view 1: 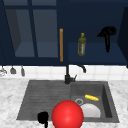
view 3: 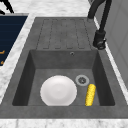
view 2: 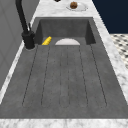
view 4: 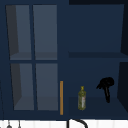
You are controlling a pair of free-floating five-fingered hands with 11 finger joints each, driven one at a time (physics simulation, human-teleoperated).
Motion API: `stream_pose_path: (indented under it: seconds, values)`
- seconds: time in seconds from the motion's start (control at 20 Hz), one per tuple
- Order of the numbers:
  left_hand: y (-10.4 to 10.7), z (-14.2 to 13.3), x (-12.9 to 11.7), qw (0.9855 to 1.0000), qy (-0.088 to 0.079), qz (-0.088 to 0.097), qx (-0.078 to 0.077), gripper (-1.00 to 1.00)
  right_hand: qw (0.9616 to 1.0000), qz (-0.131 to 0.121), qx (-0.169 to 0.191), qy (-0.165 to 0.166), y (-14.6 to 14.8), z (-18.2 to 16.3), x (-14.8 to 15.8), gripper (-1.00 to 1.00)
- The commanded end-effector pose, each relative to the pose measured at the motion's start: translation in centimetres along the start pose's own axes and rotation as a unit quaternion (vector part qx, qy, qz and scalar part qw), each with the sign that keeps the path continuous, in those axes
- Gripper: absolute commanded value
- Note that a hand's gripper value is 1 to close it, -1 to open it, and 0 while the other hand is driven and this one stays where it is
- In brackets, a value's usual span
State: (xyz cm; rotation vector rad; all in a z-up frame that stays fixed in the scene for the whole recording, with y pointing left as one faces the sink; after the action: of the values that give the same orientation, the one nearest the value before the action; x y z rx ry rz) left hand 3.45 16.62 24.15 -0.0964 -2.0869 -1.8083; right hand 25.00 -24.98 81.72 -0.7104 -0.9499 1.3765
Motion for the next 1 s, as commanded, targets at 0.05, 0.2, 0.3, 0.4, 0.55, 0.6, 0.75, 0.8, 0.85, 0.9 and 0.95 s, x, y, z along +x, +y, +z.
stream_pose_path:
  seconds: [0.05,0.2,0.3,0.4,0.55,0.6,0.75,0.8,0.85,0.9,0.95]
  values:
    - [0.0,0.0,0.0,1.0000,0.000,0.000,0.000,0.00,0.9999,-0.003,-0.011,0.003,4.1,2.0,-1.6,-1.00]
    - [0.0,0.0,0.0,1.0000,0.000,0.000,0.000,0.00,0.9999,-0.005,-0.011,0.001,6.1,3.9,-2.3,-1.00]
    - [0.0,0.0,0.0,1.0000,0.000,0.000,0.000,0.00,0.9999,-0.006,-0.013,0.000,7.3,5.1,-2.7,-1.00]
    - [0.0,0.0,0.0,1.0000,0.000,0.000,0.000,0.00,0.9997,-0.010,-0.019,-0.008,8.3,6.6,-3.2,-1.00]
    - [0.0,0.0,0.0,1.0000,0.000,0.000,0.000,0.00,0.9996,-0.008,-0.027,-0.008,9.7,8.8,-3.7,-1.00]
    - [0.0,0.0,0.0,1.0000,0.000,0.000,0.000,0.00,0.9996,-0.008,-0.028,-0.008,10.2,9.5,-3.9,-1.00]
    - [0.0,0.0,0.0,1.0000,0.000,0.000,0.000,0.00,0.9995,-0.005,-0.031,-0.006,11.6,11.6,-4.4,-1.00]
    - [0.0,0.0,0.0,1.0000,0.000,0.000,0.000,0.00,0.9995,-0.005,-0.030,-0.006,12.0,12.3,-4.5,-1.00]
    - [0.0,0.0,0.0,1.0000,0.000,0.000,0.000,0.00,0.9995,-0.003,-0.030,-0.005,12.5,13.0,-4.7,-1.00]
    - [0.0,0.0,0.0,1.0000,0.000,0.000,0.000,0.00,0.9995,-0.003,-0.032,-0.005,12.9,13.7,-4.9,-1.00]
    - [0.0,0.0,0.0,1.0000,0.000,0.000,0.000,0.00,0.9994,-0.003,-0.034,-0.005,13.4,14.4,-5.1,-1.00]
